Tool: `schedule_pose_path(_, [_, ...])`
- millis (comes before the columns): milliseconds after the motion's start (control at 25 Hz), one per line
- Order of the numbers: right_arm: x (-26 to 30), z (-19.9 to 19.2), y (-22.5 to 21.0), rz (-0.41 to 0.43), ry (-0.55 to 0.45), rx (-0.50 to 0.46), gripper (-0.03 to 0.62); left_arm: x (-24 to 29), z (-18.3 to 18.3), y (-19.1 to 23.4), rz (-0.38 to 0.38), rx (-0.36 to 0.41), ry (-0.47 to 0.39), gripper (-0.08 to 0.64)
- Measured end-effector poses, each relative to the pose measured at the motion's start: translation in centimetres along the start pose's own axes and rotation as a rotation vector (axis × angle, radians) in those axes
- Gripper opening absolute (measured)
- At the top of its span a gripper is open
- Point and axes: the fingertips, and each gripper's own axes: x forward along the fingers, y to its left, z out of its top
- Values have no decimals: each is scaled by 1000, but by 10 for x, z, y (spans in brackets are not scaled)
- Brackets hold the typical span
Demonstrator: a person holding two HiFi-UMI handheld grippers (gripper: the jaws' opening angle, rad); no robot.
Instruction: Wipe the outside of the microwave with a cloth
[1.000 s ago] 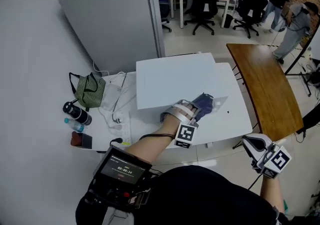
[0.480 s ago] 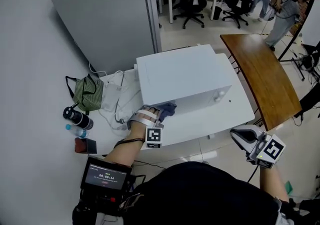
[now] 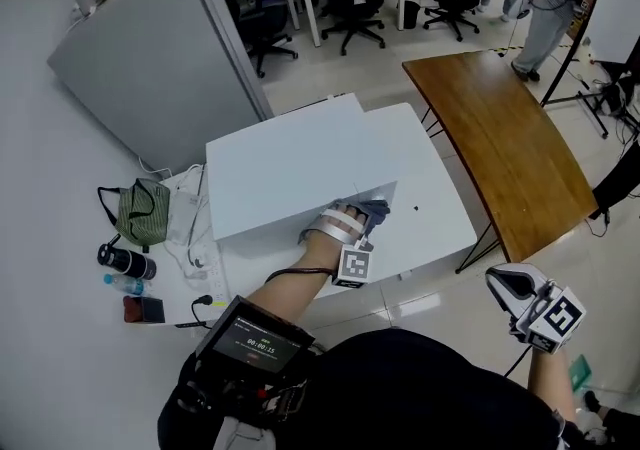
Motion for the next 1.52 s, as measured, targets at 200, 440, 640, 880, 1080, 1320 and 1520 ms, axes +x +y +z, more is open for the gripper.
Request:
schedule_pose_path(200, [-32,-12,-32,-30,-11,24,6,8,11,-10,-76,-74,5,55])
schedule_pose_path(440, [6,-1,-4,50,-40,3,6,-50,-45,-81,-229,-1126,-143,57])
schedule_pose_path(640, [80,25,58,153,-57,-47,6,-132,-177,-177,-177,-1898,-155,57])
schedule_pose_path(880, [147,49,144,287,2,-64,6,-168,-251,-212,-74,-2207,-283,57])
schedule_pose_path(1080, [147,54,151,254,20,-64,6,-138,-233,-177,-123,-2296,-441,57])
schedule_pose_path(1320, [91,33,89,115,1,-46,6,-73,-147,-111,-270,-2316,-546,57])
schedule_pose_path(1520, [25,18,23,24,-57,33,6,-20,-71,-54,-350,-2273,-577,57])
